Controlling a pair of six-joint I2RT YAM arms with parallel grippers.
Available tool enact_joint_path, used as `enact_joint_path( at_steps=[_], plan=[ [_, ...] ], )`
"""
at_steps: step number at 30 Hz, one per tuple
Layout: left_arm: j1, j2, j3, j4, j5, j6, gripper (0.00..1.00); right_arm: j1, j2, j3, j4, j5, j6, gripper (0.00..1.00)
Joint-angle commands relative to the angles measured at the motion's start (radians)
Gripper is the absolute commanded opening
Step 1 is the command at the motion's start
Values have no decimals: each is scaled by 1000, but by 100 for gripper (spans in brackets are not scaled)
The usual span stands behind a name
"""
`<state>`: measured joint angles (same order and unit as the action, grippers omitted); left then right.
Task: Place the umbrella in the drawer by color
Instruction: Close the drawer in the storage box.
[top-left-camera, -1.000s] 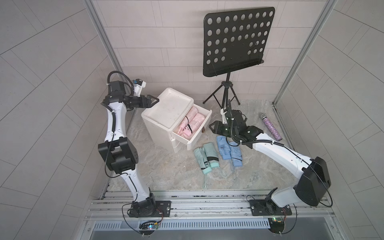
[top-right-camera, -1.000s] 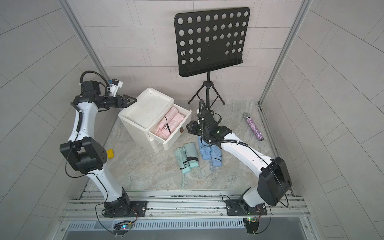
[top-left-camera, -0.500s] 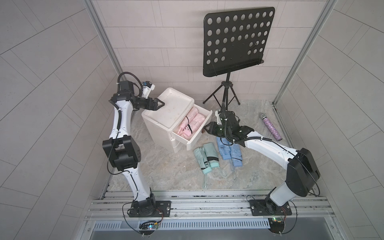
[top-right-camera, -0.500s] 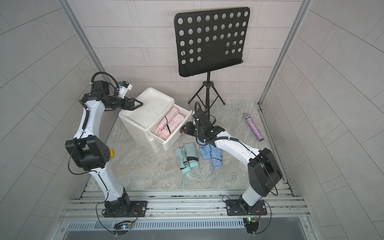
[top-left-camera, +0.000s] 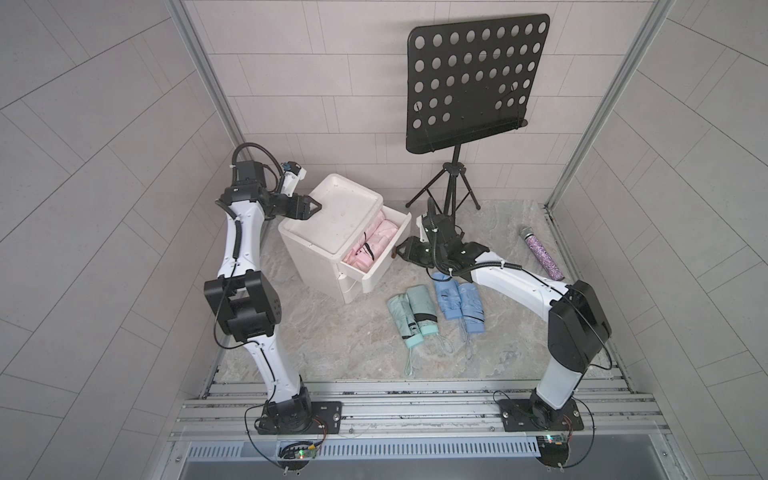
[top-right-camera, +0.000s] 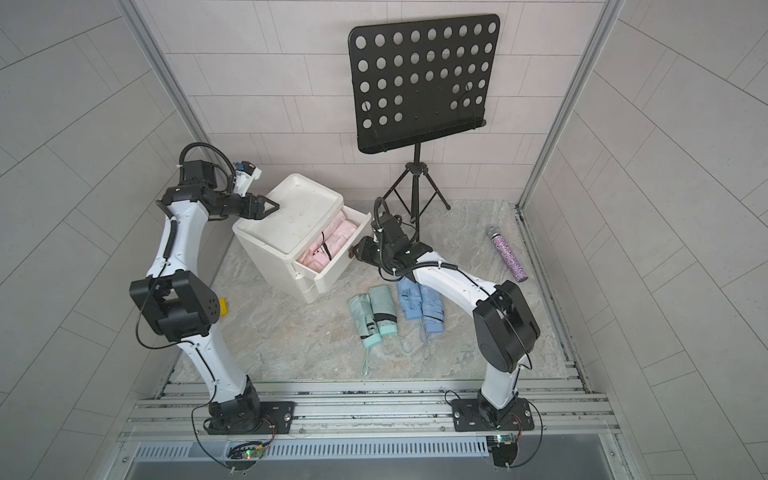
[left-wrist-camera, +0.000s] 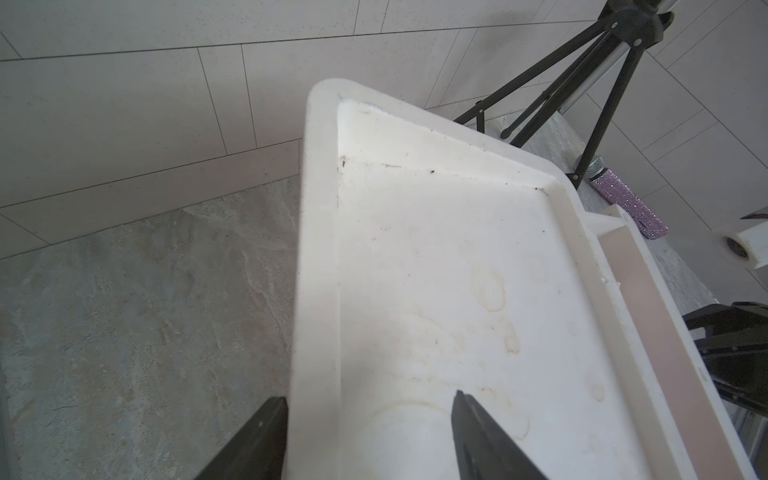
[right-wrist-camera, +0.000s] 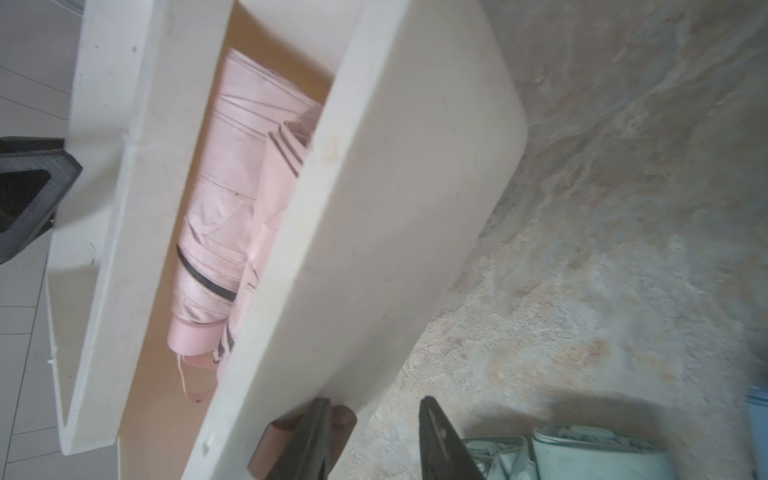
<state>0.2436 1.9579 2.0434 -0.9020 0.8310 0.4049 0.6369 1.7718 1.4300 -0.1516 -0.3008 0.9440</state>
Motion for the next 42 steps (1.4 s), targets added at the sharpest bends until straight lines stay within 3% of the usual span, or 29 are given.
enact_joint_path(
  at_steps=[1, 22, 33, 42],
  plan=[
    [-39, 7, -30, -86, 88, 40, 64, 33, 26, 61, 74, -47, 12, 38],
    [-66, -7, -58, -101, 70, 49, 64, 43, 294, 309, 188, -146, 144, 41],
    [-21, -36, -72, -34, 78, -34, 70, 6, 105, -31, 339, -141, 161, 57],
    [-18, -33, -78, -34, 75, -32, 64, -16, 174, -149, 620, -233, 290, 51]
  ],
)
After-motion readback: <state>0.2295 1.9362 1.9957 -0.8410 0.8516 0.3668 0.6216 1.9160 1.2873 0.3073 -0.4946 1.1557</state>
